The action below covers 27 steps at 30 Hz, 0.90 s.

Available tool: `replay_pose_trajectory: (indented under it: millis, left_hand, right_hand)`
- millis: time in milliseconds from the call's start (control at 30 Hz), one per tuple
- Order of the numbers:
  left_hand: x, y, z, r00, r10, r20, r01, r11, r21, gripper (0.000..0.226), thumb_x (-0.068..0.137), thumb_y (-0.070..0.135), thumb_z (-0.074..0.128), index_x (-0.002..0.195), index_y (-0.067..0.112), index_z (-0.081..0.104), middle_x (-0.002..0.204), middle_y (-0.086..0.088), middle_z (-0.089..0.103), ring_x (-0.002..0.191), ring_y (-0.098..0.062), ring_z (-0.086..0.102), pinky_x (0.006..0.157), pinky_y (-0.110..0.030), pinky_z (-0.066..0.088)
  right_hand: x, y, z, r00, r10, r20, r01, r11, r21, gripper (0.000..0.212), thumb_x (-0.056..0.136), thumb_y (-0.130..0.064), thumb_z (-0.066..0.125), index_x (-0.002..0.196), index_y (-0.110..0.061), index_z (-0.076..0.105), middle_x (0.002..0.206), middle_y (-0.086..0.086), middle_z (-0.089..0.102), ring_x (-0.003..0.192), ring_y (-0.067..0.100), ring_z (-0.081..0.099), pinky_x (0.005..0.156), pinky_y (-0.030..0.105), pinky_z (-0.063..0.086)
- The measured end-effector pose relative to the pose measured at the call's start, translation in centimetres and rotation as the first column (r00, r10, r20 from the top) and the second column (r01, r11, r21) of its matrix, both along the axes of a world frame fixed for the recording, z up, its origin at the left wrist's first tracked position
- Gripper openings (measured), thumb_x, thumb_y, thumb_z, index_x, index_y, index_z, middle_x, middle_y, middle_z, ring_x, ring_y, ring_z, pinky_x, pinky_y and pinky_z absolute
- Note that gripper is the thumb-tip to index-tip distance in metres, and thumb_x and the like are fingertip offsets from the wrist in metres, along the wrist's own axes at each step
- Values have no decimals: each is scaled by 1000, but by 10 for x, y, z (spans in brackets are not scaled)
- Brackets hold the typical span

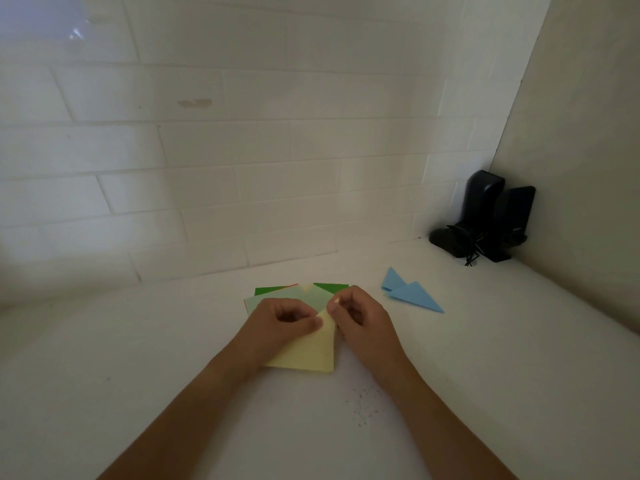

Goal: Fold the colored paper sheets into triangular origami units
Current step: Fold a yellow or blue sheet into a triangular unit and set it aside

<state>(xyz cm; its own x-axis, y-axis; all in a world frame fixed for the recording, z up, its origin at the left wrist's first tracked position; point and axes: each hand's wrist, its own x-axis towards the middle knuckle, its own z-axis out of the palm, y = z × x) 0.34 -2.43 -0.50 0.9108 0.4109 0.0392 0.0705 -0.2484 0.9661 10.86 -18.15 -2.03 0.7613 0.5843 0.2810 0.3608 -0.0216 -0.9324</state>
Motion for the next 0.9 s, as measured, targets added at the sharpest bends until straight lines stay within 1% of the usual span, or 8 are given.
replay_pose_trajectory:
  millis: [67, 133, 233, 333, 467, 600, 733, 900]
  left_hand:
    - [-1, 0, 1, 999, -50, -21, 51, 998, 28, 8, 91, 19, 78, 88, 13, 82, 80, 0, 74, 72, -4, 63, 64, -13, 46]
    - [-2, 0, 3, 998, -49, -29, 50, 998, 24, 9, 93, 22, 76, 89, 16, 81, 80, 3, 74, 73, -2, 64, 65, -12, 46]
    - [-4, 1, 5, 999, -48, -24, 48, 998, 32, 11, 93, 28, 76, 91, 18, 81, 88, -5, 76, 75, -5, 64, 68, -17, 48]
    - [-4, 1, 5, 999, -39, -3, 39, 998, 52, 9, 91, 26, 78, 90, 17, 81, 90, -9, 77, 75, -7, 65, 69, -19, 49]
    - [-4, 1, 6, 1000, 7, 1, -7, 998, 59, 8, 90, 24, 80, 88, 16, 80, 88, -8, 77, 72, -4, 64, 65, -14, 48]
    - [-4, -1, 6, 1000, -3, 0, 3, 999, 39, 9, 91, 23, 79, 88, 15, 80, 90, -13, 75, 72, -7, 65, 64, -15, 50]
    - [-4, -3, 5, 1000, -3, 19, 3, 1000, 21, 11, 93, 27, 75, 88, 19, 80, 91, -12, 75, 75, -11, 66, 70, -22, 52]
    - [-1, -2, 1, 999, 30, 42, -33, 997, 74, 11, 92, 28, 77, 86, 19, 79, 87, -9, 75, 71, -5, 64, 64, -15, 47]
  right_hand:
    - [-1, -1, 2, 1000, 22, 6, -22, 1000, 10, 10, 99, -17, 65, 89, -20, 65, 83, 1, 68, 70, 5, 55, 65, 21, 45]
    - [-1, -2, 2, 999, 50, -7, -49, 999, 19, 10, 99, -15, 65, 89, -18, 65, 83, 2, 68, 69, 6, 55, 64, 20, 45]
    - [-1, -2, 3, 996, 87, -30, -86, 996, 33, 9, 99, -15, 66, 90, -17, 66, 83, 3, 68, 70, 9, 58, 66, 23, 48]
    - [0, -1, 2, 996, 82, -29, -81, 996, 35, 9, 98, -19, 68, 89, -19, 68, 80, 0, 68, 70, 11, 59, 67, 26, 49]
    - [-2, -2, 4, 998, 50, -23, -50, 999, 1, 16, 99, -24, 67, 86, -16, 68, 71, -8, 64, 65, 7, 56, 64, 20, 47]
    - [-1, -2, 4, 997, 69, -19, -69, 998, -4, 14, 100, -19, 65, 86, -15, 67, 69, -9, 62, 65, 8, 54, 63, 19, 45]
    - [-2, -2, 3, 994, 108, -25, -108, 994, 10, 15, 101, -17, 64, 86, -16, 67, 71, -6, 61, 65, 7, 54, 63, 17, 45]
    - [0, 0, 1, 996, 88, 10, -88, 996, -11, 17, 100, -20, 64, 84, -24, 66, 74, -9, 64, 68, 9, 56, 67, 24, 47]
